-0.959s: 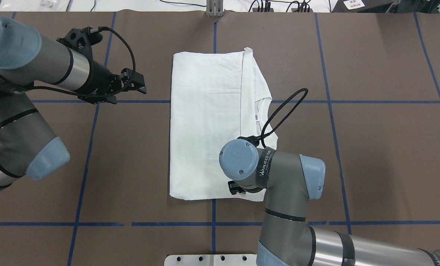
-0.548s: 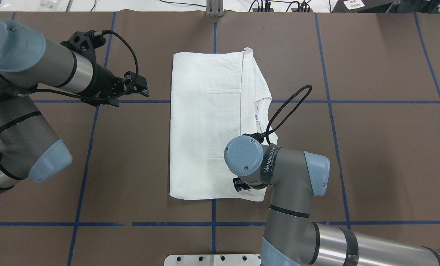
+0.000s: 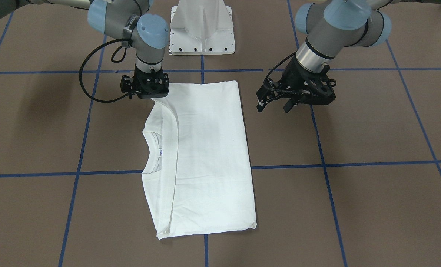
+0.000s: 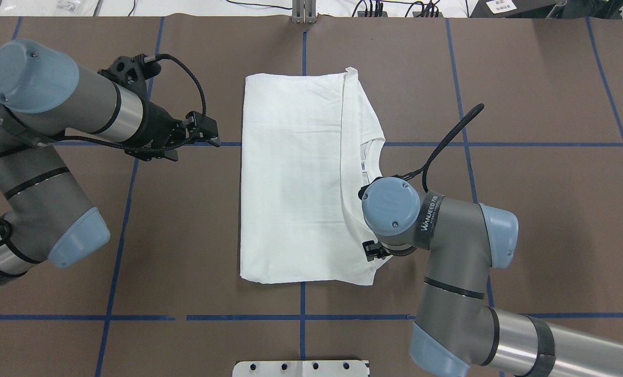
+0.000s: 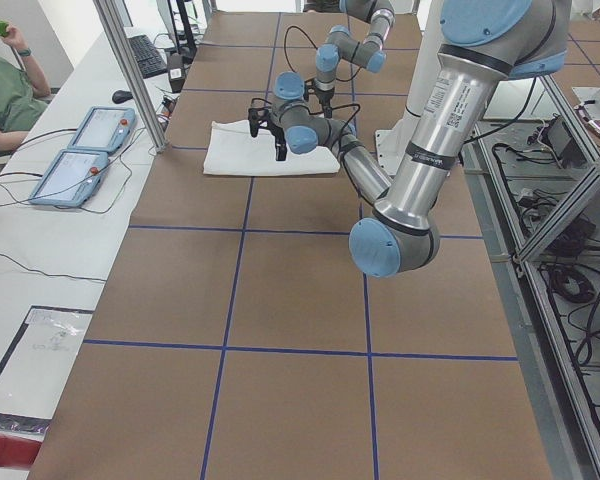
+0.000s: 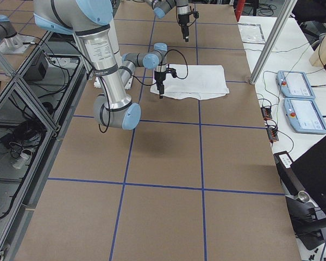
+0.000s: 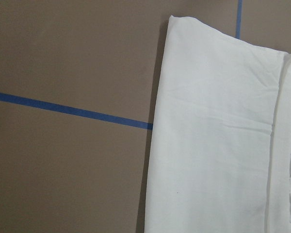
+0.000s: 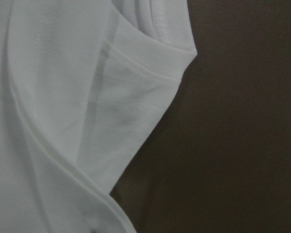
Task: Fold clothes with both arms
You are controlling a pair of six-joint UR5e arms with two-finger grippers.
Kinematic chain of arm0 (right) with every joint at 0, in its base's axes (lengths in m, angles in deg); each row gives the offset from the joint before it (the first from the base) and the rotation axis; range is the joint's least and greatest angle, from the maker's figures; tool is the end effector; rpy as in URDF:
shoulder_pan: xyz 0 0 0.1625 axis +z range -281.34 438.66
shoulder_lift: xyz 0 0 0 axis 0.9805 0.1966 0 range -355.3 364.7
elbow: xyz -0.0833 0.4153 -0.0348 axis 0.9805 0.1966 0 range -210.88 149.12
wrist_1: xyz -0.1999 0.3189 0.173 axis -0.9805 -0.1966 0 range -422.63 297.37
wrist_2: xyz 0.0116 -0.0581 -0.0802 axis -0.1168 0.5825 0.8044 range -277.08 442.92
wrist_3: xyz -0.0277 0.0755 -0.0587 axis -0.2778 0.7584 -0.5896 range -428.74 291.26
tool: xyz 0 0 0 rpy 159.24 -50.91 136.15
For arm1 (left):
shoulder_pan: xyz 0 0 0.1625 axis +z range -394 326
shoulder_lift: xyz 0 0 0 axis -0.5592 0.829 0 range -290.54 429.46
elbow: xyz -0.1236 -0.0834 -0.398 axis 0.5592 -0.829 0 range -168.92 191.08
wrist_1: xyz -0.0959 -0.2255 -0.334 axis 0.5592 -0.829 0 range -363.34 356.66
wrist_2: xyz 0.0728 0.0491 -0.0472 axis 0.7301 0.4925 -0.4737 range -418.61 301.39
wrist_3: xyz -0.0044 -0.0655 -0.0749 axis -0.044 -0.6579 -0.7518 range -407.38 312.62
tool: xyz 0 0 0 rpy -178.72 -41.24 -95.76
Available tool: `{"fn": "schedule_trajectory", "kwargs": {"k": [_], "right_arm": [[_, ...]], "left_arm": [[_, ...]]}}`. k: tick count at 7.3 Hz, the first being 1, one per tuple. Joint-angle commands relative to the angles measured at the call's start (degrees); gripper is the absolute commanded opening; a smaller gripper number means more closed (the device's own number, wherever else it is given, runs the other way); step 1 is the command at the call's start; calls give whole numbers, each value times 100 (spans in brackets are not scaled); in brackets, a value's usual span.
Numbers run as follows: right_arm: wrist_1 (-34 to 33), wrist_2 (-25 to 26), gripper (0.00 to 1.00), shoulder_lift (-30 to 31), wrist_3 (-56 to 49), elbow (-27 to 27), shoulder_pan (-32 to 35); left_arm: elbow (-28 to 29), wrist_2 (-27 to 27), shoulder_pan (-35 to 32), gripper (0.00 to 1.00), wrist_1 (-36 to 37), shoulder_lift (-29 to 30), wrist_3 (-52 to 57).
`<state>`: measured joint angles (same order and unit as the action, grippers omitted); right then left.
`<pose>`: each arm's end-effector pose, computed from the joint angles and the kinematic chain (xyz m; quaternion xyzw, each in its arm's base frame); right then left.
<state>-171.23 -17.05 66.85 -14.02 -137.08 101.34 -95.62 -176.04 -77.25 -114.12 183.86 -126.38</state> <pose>-0.5204 -0.3434 0.3113 0.0322 -0.2330 -0.1257 0.9638 0.3743 -0.4722 0.2455 0.0468 0.5372 -0.1144 0.8343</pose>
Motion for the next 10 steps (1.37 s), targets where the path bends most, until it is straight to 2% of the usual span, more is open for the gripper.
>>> {"fn": "schedule_trajectory", "kwargs": {"k": [1, 5, 8, 10], "right_arm": [[32, 21, 100, 184, -75, -234, 44], [146, 3, 100, -298, -259, -296, 281], [812, 3, 100, -466, -251, 186, 281], [1007, 47, 100, -930, -268, 844, 290]], "left_arm": [[-9, 1, 18, 100, -5, 3, -10], [26, -8, 18, 100, -5, -6, 25], [8, 1, 9, 100, 4, -15, 51], [8, 1, 9, 100, 4, -15, 51]]}}
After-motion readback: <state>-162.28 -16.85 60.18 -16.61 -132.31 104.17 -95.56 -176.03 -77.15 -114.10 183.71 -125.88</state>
